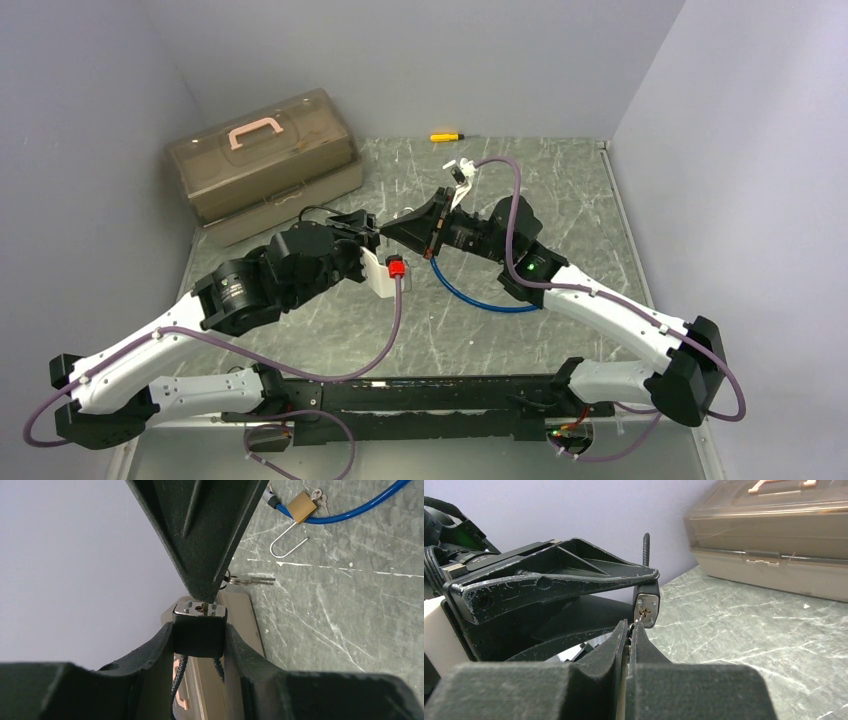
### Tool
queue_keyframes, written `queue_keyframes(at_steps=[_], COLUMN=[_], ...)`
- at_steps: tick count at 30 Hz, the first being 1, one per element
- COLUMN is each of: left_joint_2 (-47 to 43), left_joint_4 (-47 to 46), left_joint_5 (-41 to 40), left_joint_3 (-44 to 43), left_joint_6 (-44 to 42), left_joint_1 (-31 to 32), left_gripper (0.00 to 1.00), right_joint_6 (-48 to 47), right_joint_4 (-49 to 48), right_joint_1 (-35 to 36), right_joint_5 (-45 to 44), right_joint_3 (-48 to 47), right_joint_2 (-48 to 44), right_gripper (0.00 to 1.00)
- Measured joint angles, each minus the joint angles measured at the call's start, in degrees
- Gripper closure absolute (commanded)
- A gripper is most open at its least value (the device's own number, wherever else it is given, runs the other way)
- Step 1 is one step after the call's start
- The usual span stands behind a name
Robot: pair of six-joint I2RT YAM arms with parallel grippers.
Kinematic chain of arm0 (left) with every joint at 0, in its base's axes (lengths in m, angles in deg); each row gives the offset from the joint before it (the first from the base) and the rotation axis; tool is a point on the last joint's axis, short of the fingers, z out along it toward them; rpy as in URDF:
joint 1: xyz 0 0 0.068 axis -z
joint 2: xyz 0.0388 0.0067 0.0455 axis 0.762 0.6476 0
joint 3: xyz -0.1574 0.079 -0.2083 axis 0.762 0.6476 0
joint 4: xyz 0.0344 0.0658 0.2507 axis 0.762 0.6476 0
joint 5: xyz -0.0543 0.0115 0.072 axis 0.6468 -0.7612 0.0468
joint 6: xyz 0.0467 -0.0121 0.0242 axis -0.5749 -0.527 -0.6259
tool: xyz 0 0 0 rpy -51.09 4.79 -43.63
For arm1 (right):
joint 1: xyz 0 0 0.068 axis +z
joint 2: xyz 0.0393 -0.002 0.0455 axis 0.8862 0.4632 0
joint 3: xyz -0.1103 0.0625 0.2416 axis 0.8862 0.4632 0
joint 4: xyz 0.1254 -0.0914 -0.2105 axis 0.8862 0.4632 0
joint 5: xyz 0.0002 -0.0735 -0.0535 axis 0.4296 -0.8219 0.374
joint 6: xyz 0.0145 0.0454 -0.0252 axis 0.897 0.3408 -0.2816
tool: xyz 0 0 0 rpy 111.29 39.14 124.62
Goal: Unlock with the key
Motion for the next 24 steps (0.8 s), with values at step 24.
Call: queue_keyframes(at_steps=[24], left_joint_2=[0.4], left_joint_4=[1.1], left_joint_5=[0.1], left_joint_3=[-1.2], left_joint_6=[-0.3], left_joint_1=[0.0], left_gripper=[1.0], right_joint_6=[-1.4], right_joint_4=[-3.5], right_joint_1=[0.1], right_joint_5=[-0.5], right_joint_3=[1.8], right_joint_2=[-0.2], right_gripper=[1.0])
